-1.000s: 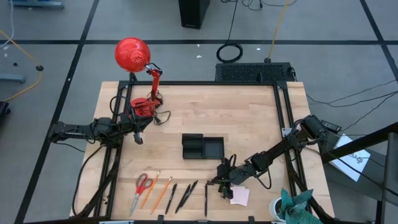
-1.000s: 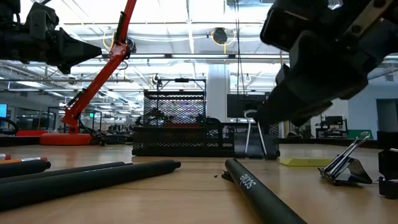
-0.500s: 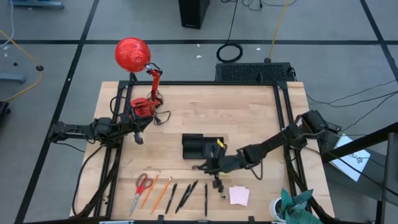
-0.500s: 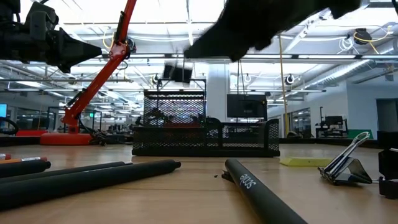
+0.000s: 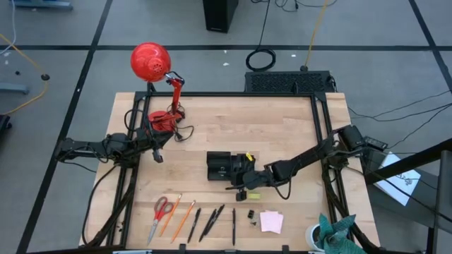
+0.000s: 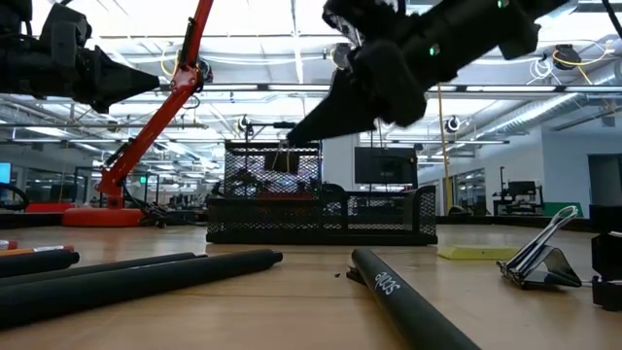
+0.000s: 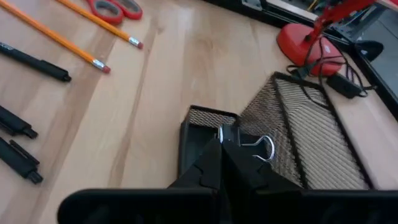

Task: Pick and place office supplies into organizer
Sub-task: Put the top binder clip into the desk organizer

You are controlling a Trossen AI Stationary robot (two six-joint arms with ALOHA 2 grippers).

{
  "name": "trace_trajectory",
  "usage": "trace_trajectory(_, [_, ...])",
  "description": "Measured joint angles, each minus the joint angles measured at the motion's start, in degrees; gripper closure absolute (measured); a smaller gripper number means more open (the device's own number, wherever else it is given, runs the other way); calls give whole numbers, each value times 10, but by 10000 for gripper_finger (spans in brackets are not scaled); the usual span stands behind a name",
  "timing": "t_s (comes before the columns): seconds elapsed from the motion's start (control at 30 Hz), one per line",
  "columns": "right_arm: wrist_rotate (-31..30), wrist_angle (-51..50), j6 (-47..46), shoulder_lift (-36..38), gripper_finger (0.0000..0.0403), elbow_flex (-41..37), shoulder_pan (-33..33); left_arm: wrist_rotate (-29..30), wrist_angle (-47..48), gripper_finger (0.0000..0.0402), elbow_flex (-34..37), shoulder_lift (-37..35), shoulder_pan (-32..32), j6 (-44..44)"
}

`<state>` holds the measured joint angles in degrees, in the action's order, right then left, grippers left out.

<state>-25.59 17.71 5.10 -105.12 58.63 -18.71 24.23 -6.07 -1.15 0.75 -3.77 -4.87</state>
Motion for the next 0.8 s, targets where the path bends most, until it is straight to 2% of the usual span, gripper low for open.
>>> trace_trajectory(0.3, [-3, 56, 17, -60, 403, 0, 4, 4, -2, 355, 0, 0, 0, -5])
trace_trajectory(0.53, [1, 64, -1, -71, 401, 0, 16, 4, -1, 355, 0, 0, 0, -6])
trace_trajectory(0.8, [1, 63, -14, -71, 356, 0, 16, 4, -2, 355, 0, 0, 0, -14])
